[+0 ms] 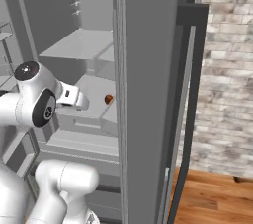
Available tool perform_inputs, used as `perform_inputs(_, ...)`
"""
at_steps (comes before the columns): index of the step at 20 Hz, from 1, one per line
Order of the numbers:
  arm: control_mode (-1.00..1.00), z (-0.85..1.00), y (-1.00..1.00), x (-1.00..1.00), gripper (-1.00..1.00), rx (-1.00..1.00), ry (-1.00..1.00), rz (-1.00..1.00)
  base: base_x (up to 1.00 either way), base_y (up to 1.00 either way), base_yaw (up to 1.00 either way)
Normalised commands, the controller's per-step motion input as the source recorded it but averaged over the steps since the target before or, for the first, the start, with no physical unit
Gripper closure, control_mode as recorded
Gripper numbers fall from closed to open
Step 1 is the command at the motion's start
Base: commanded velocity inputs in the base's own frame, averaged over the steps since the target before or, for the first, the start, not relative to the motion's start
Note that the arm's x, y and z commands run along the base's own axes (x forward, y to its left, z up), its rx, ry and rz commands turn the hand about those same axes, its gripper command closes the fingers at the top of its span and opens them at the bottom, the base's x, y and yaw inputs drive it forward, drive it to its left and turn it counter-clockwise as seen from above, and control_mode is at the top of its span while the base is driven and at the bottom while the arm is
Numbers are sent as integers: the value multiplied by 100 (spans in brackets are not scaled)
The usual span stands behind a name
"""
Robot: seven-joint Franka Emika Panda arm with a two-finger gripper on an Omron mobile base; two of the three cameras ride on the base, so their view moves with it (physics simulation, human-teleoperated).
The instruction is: Pick the apple and mango from the fridge and place them on the plate next to the blender to make a fruit smoothie.
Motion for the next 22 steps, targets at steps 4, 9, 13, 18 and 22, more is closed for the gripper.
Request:
perform_inputs(4, -100, -25, -19, 100, -100, 0, 2, 0, 0, 0, 0)
perform_inputs(9, -100, -49, -33, 100, -100, 1, 1, -2, 0, 0, 0)
perform_inputs(13, -100, -55, 0, 82, -100, 4, 0, -6, 0, 0, 0)
perform_inputs(18, -100, -63, 0, 82, -100, 3, 0, -6, 0, 0, 0)
perform_inputs(22, -100, -13, 0, 82, -100, 0, 1, -5, 0, 0, 0)
